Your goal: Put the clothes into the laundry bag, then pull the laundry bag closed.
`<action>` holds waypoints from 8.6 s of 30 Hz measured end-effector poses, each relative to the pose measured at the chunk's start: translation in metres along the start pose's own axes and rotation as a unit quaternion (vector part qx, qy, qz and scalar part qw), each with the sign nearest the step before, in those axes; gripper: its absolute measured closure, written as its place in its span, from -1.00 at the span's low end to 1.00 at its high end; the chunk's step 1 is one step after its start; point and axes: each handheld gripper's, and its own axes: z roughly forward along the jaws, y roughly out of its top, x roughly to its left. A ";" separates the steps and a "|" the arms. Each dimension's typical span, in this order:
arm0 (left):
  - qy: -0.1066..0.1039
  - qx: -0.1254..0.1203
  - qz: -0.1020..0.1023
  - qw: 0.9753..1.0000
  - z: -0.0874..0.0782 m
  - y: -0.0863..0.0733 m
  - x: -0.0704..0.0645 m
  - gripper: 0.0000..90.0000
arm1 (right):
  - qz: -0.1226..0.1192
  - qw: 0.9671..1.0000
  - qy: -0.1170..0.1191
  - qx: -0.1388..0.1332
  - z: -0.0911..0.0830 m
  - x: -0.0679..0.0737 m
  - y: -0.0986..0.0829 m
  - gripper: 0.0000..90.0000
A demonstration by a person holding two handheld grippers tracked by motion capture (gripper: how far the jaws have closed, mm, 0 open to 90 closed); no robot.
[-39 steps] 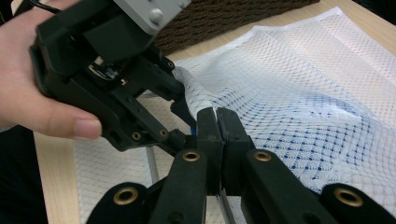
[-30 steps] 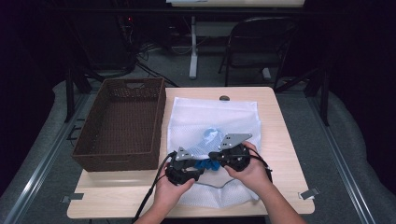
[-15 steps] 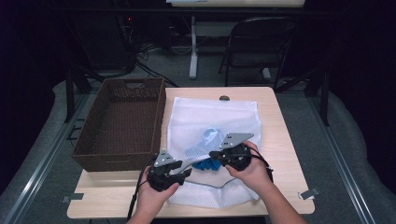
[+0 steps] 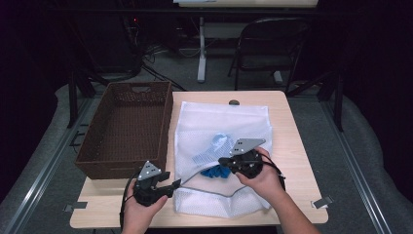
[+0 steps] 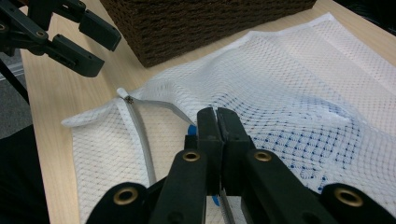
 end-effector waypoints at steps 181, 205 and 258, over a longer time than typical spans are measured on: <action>-0.014 0.077 0.015 0.997 0.041 -0.018 0.001 0.74 | 0.100 0.995 -0.009 -0.001 0.006 0.027 -0.108 0.10; 0.004 0.060 -0.003 0.998 0.048 -0.016 0.008 0.18 | 0.101 0.995 -0.011 0.000 0.006 0.027 -0.110 0.09; -0.012 0.029 0.007 0.999 0.049 0.002 0.009 0.97 | 0.087 0.996 0.017 -0.003 0.014 0.032 -0.088 0.31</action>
